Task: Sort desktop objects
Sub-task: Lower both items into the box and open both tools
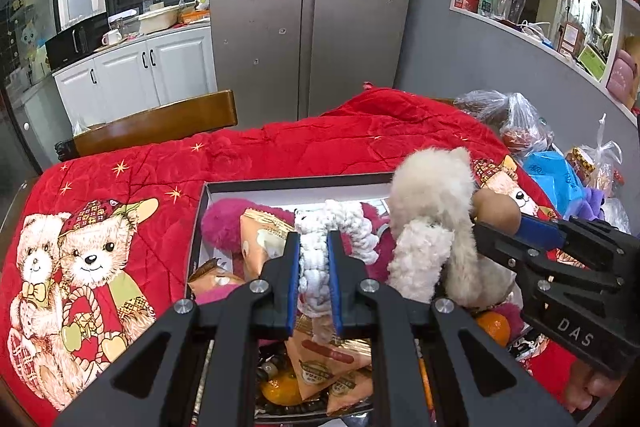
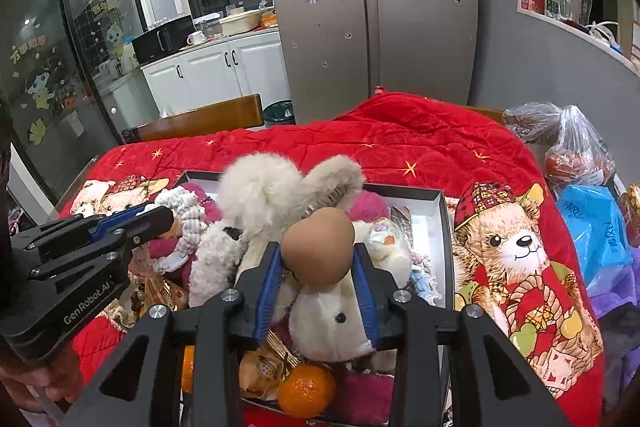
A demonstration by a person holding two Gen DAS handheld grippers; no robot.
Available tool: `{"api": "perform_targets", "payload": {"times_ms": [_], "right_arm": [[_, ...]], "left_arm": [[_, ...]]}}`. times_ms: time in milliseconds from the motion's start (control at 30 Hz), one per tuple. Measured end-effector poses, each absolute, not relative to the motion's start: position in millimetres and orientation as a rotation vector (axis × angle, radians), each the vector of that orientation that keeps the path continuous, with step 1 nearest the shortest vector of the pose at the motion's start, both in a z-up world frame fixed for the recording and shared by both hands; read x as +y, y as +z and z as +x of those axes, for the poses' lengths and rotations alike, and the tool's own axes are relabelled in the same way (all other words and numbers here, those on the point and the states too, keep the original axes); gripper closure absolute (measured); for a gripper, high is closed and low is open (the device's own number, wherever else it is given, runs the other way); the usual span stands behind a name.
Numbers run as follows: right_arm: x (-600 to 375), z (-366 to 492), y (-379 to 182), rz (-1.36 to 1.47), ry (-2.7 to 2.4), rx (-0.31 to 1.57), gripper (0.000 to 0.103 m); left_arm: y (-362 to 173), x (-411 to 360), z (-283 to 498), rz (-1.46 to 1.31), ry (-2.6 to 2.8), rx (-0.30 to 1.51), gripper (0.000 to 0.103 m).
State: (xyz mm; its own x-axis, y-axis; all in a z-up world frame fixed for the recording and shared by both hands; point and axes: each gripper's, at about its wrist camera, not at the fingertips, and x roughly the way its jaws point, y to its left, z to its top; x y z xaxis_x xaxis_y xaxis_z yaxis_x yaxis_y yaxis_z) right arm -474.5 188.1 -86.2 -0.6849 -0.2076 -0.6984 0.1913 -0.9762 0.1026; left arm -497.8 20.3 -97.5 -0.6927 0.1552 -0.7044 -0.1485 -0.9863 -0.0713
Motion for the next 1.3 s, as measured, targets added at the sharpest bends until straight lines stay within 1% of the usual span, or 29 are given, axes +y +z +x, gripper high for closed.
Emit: {"api": "perform_targets", "payload": {"times_ms": [633,700,767,800,833,867,900,933,967,1067,1300], "right_arm": [[185,-477,-93,1.148,-2.694,-0.009,0.067],[185,-477,-93,1.149,-2.689,-0.011,0.067],[184,-477,-93,1.155,-2.686,-0.003,0.067],[184,-477,-92,1.158,-2.687,0.005,0.065],[184,-477,-90,1.157,-2.694,0.002,0.055],[185,-476,-88,1.152,-2.703,-0.008,0.041],[186,-474,-84,1.135,-2.710,-0.016,0.041],[188,-471,-79,1.103,-2.735,-0.017,0.037],[189,-469,-75,1.081,-2.743,-0.012,0.034],[191,-465,-67,1.052,-2.757,-0.010,0.029],[189,-464,-64,1.070,-2.743,-0.018,0.029]], "left_arm": [[-93,23,-493,-1.142,2.737,0.000,0.090],[-91,23,-493,-1.144,2.735,-0.002,0.087],[-91,23,-492,-1.147,2.736,0.008,0.065],[-90,22,-493,-1.153,2.740,0.009,0.034],[-88,20,-492,-1.141,2.773,0.010,0.024],[-85,17,-490,-1.115,2.799,0.007,0.023],[-83,13,-489,-1.094,2.809,-0.006,0.020],[-81,12,-489,-1.098,2.803,-0.016,0.017],[-80,10,-489,-1.103,2.798,-0.025,0.016],[-78,7,-490,-1.108,2.812,-0.034,0.013],[-75,7,-490,-1.112,2.828,-0.015,0.012]]}}
